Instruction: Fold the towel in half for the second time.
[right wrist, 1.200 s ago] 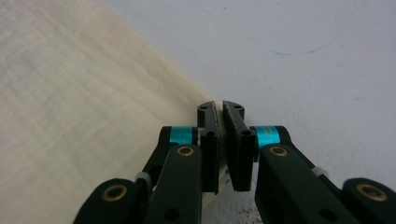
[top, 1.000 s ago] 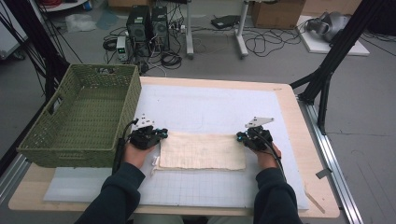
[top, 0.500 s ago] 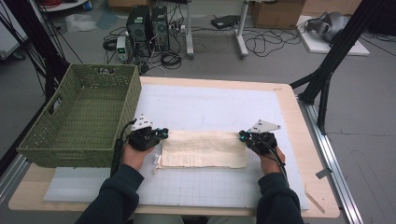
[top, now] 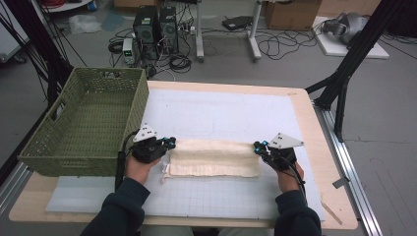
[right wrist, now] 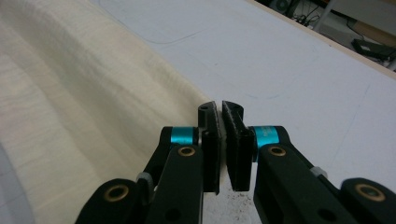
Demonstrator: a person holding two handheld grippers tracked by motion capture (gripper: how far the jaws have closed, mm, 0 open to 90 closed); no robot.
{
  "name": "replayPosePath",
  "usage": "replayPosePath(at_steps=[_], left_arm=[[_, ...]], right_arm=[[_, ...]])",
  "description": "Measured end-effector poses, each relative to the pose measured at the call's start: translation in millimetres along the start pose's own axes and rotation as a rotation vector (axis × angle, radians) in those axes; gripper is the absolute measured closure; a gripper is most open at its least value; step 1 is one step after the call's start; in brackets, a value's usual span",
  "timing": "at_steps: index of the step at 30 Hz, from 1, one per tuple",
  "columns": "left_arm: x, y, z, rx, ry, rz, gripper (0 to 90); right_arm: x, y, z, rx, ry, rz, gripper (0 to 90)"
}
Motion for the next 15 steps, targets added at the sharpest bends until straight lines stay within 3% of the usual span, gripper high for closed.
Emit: replayPosePath(at_steps=[3, 7, 13, 15], left_arm=[[6.2, -4.9, -5.0, -0.025, -0.029, -0.006, 86.3], [14.3, -8.3, -14.8, -0.026, -0.069, 0.016, 86.3], [29.5, 12.6, -28.6, 0.086, -0.121, 0.081, 84.2], [37.4, 15.2, -30.1, 0.100, -0.172, 0.118, 72.9]], right_arm=[[-4.1, -2.7, -2.3, -0.014, 0.013, -0.014, 86.2], [-11.1, -7.9, -12.3, 0.001, 0.032, -0.032, 86.1], [-13.6, 6.2, -36.8, 0.128, 0.022, -0.048, 85.9], [-13.9, 11.0, -42.4, 0.160, 0.019, -0.067, 85.7]])
Point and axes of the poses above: each handheld gripper's, and its own axes: z roughly backward along the jaws, y roughly out of its underside, x roughly to its left, the point moved 10 cm from there along -z, roughly forward along the jaws, and after that the axes turned 2 degrees about x, right-handed, at the moved point
